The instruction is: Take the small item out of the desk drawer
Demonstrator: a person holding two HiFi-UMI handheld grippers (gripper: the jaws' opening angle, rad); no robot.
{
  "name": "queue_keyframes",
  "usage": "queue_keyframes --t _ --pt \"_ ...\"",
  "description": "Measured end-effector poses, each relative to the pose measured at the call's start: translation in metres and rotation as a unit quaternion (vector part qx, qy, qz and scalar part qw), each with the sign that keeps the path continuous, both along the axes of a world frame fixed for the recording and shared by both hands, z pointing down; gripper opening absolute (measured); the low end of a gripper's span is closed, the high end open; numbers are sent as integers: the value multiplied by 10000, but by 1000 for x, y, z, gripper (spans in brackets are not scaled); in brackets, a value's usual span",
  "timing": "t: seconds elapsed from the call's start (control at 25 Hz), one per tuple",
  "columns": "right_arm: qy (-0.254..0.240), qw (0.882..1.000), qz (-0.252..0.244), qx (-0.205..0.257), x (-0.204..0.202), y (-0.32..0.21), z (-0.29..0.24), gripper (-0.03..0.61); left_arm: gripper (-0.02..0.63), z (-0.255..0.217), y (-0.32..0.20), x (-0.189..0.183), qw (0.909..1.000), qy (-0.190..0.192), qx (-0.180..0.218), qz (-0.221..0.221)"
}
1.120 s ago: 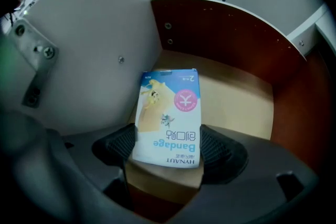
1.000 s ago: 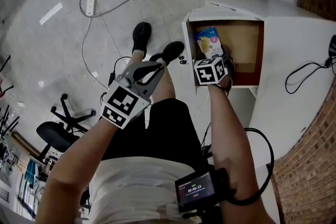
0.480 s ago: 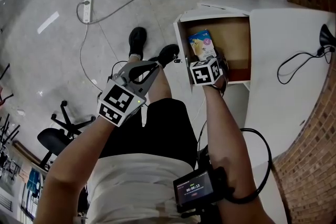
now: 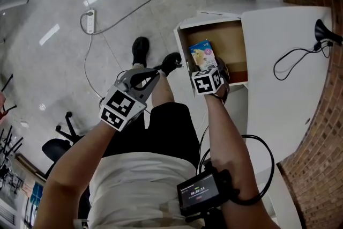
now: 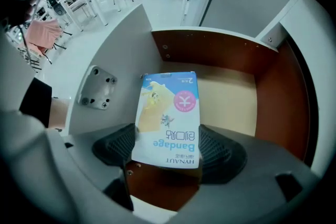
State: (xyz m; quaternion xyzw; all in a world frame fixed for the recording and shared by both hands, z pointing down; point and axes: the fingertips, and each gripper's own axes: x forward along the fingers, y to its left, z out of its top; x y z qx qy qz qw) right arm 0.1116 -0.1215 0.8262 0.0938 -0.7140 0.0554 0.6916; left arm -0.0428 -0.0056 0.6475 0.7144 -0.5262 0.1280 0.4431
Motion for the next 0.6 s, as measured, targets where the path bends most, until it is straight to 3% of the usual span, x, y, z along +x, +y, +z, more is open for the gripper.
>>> queue_keyframes --t 0.6 --pt "-243 9996 121 -4 -10 7 -64 342 18 -57 -11 -20 9986 -229 225 411"
